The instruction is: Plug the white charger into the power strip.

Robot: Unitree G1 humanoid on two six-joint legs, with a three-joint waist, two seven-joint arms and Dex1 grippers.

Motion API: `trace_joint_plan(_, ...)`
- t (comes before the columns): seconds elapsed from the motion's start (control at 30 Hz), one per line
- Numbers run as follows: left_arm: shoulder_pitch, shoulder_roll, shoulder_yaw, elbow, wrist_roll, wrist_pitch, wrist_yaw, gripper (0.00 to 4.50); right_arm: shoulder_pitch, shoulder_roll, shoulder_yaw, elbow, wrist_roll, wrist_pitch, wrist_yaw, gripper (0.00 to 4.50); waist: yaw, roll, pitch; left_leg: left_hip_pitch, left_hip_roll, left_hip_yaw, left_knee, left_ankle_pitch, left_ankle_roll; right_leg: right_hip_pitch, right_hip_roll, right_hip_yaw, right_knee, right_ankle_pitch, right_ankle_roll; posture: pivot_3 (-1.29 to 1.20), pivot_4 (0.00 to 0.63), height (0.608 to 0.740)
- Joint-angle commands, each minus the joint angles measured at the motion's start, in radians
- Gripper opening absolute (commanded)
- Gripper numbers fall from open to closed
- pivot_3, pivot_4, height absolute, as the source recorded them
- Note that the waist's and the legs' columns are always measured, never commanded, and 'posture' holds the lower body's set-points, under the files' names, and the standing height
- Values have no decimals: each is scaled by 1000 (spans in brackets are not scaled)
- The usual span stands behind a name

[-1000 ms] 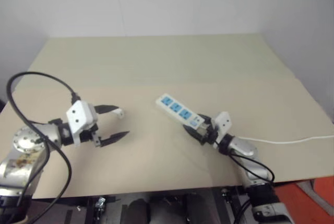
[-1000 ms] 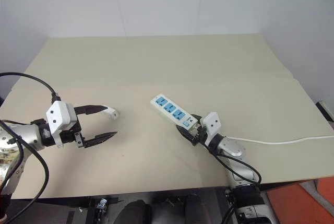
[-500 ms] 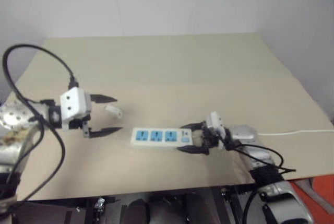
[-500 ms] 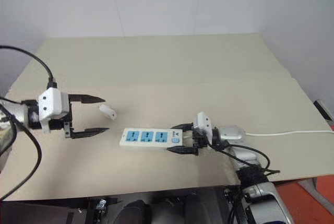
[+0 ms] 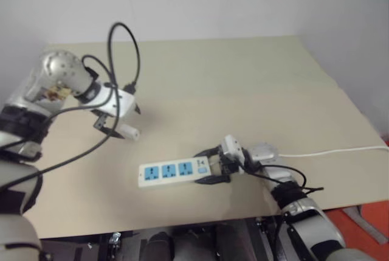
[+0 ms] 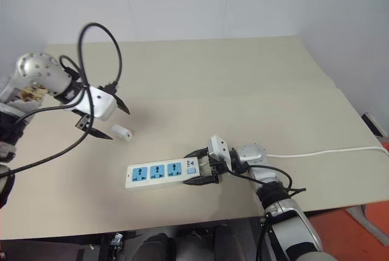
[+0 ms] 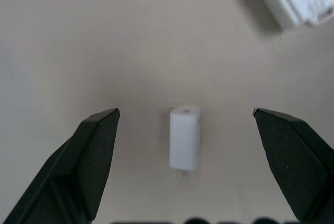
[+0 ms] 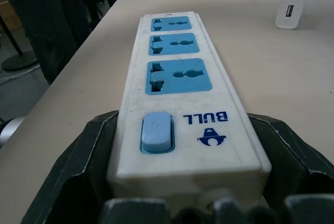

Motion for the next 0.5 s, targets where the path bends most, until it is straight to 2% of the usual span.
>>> trace_joint_plan(0.03,-85,-45,-60,118,54,-91,-4,4500,22,-12,8,-9,-23,21,-5,3436,3,0,0,0,0,0,0,0,0,0,0,0,0,0,0,0,150,740)
trace_joint_plan(0.13,-136,-105,-111,189,64,-141,-4,4500,34,-20,6,-25,-23,37,-12,3436,5,0,0,-1,0,0,1,0,0,0,-1,0,0,0,0,0,150,740)
trace_joint_plan(0.23,-165,-150,-121,240,134,-197,-4,4500,42,-23,6,-41,-27,45,-21,3436,6,0,0,-3,0,-1,1,0,0,-1,-1,-1,0,0,0,0,150,740)
trace_joint_plan(0.5,-161,-235,-102,331,283,-223,3,4500,59,-28,9,-79,-35,78,-62,3436,6,0,0,-4,0,-1,2,0,0,-2,-1,-1,0,0,0,0,150,740)
